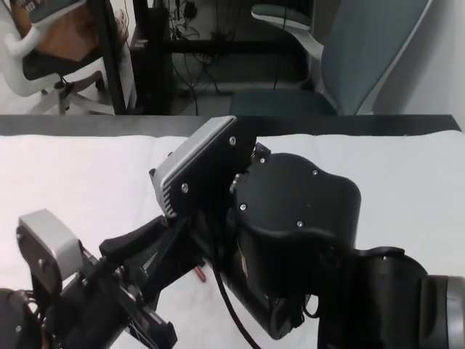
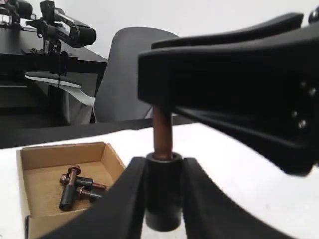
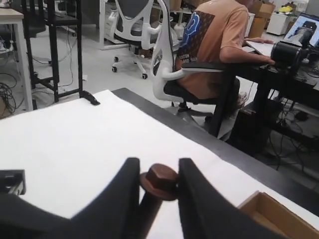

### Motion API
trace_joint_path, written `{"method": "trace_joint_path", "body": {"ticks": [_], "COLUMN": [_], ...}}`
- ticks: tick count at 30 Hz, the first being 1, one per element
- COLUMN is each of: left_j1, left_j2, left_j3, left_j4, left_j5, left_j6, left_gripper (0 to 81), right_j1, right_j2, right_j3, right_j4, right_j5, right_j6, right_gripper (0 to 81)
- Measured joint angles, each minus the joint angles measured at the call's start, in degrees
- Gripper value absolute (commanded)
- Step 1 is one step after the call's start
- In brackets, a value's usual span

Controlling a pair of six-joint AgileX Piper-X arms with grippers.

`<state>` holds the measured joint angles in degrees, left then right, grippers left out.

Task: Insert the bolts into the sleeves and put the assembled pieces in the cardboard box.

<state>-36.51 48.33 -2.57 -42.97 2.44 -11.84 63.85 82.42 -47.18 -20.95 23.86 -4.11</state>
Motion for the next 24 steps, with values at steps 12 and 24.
{"method": "trace_joint_path", "body": {"ticks": [12,24], "left_j1": [0.00,16.69], "left_j2": [0.00,10.27], "left_j3": [0.00,-15.46], "left_j4": [-1.16,14.82], "left_j5": [-2.08,10.16], "left_j6": [0.14,0.25], "left_gripper": [1.8,1.8], "right_j1": [0.00,-9.95], "right_j2": [-3.95,-6.92], "right_j3": [0.10,-0.18], "right_j4": [5.58,31.48], "right_j5": [-2.99,-21.52], "right_j6": [7.87,8.90], "right_gripper": [64.8,47.2]}}
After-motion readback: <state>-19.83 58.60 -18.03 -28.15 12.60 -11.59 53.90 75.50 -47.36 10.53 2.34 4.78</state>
